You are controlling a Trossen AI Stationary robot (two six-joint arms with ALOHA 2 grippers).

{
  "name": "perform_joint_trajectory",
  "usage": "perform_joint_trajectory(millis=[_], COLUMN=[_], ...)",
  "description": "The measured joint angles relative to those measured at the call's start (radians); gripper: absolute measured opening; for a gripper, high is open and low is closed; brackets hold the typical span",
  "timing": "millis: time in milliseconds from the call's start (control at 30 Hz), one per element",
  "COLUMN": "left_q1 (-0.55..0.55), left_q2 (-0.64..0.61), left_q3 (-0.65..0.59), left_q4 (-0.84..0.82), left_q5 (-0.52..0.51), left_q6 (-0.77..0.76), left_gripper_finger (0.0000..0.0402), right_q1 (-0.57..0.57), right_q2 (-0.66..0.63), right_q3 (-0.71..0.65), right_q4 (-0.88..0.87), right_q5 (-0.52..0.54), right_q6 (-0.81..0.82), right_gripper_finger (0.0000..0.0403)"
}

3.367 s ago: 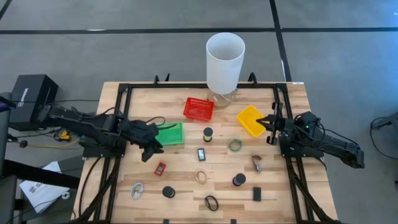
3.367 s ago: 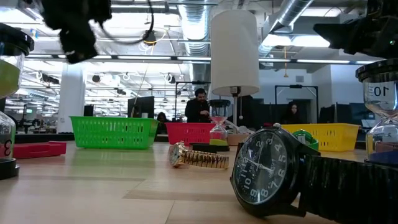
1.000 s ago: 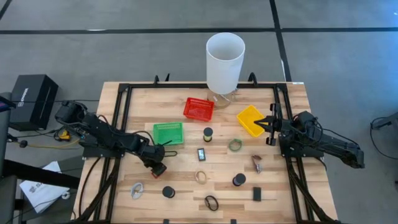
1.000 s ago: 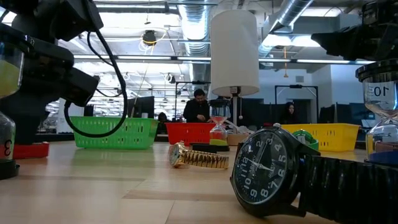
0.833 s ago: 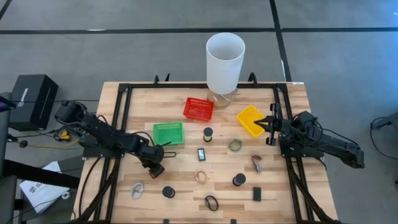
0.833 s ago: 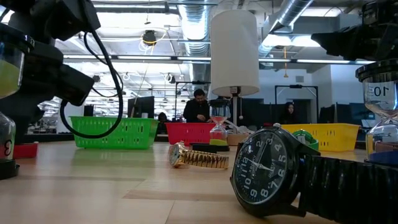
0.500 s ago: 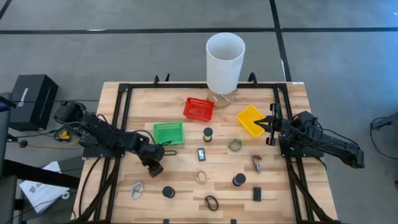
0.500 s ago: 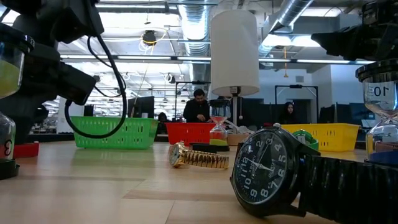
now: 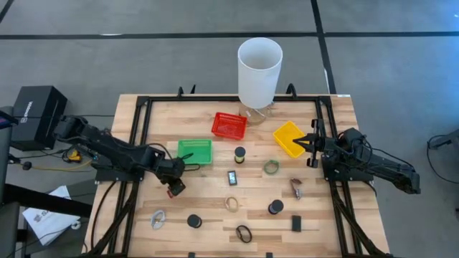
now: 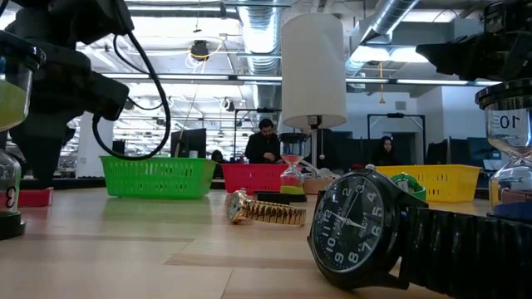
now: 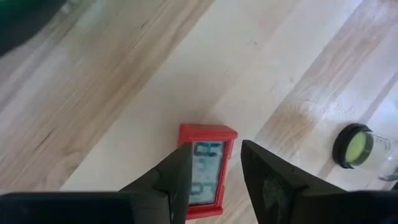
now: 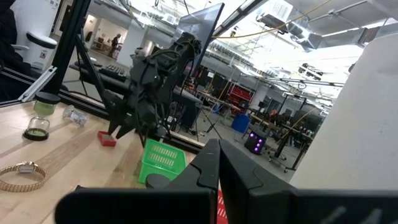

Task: Pick & Place Office items
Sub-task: Put the red digital timer into the green bin

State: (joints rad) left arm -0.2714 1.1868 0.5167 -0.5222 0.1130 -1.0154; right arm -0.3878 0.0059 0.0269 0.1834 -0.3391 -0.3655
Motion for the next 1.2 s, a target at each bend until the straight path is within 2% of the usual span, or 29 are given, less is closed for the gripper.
perform_joint_trajectory(millis=[367, 667, 1000, 1100, 1200], left_q1=[-0.114, -0.157, -0.147, -0.146, -0.145], left_q2=[0.13, 0.146, 0.004, -0.014, -0.013], left_q3=[0.009, 0.008, -0.001, -0.001, 0.0], left_q4=[0.059, 0.096, 0.081, 0.08, 0.071], left_q5=[0.003, 0.006, 0.039, -0.027, -0.041], left_q6=[0.011, 0.101, 0.1, 0.089, 0.116], left_gripper_finger=[0.013, 0.0134, 0.0207, 0.0209, 0.0199], right_q1=[0.001, 0.001, 0.001, 0.001, 0.001], right_q2=[0.0, 0.0, 0.0, 0.0, 0.0], right_q3=[0.0, 0.0, 0.0, 0.0, 0.0], right_q4=[-0.004, -0.005, -0.004, -0.004, -0.004], right_q5=[0.0, 0.0, 0.0, 0.0, 0.0], right_q6=[0.013, 0.045, 0.045, 0.045, 0.045], right_gripper_finger=[0.0, 0.0, 0.0, 0.0, 0.0])
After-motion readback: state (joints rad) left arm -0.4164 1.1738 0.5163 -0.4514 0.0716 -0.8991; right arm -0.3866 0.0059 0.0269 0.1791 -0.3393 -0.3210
